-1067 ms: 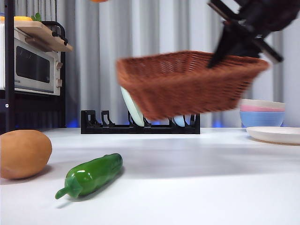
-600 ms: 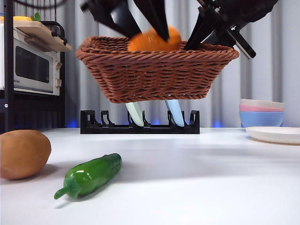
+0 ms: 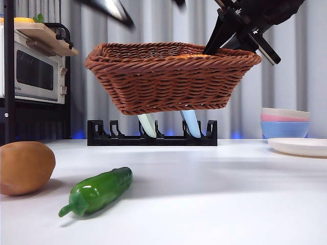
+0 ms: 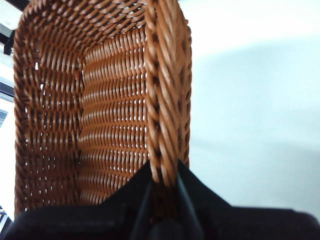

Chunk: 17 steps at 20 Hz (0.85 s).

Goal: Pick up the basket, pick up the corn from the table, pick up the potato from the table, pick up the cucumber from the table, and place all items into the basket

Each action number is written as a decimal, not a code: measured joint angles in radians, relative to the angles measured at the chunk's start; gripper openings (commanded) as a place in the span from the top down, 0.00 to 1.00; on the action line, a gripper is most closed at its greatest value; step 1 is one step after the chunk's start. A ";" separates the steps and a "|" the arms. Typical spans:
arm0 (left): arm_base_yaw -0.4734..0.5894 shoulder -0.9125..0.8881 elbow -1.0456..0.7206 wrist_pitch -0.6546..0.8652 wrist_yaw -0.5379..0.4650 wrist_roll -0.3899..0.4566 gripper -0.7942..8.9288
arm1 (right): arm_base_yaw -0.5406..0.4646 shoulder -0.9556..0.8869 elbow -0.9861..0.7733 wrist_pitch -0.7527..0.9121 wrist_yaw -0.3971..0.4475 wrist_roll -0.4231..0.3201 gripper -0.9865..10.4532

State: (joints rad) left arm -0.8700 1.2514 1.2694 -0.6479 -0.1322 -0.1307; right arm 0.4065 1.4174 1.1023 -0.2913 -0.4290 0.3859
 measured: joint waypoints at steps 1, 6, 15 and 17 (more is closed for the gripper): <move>-0.003 -0.063 0.000 -0.051 0.000 0.000 0.34 | 0.000 0.000 0.000 0.000 0.000 0.000 0.92; -0.004 -0.322 0.000 -0.407 -0.074 -0.028 0.34 | 0.000 0.000 0.000 0.000 0.000 -0.001 0.92; -0.004 -0.465 -0.174 -0.611 -0.176 -0.217 0.34 | 0.000 0.000 0.000 0.000 0.000 -0.015 0.92; -0.004 -0.470 -0.245 -0.568 -0.211 -0.261 0.34 | 0.000 0.000 0.000 0.000 0.000 -0.018 0.92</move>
State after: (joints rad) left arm -0.8738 0.7811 1.0245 -1.2156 -0.3431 -0.3916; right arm 0.4065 1.4174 1.1023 -0.2909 -0.4290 0.3683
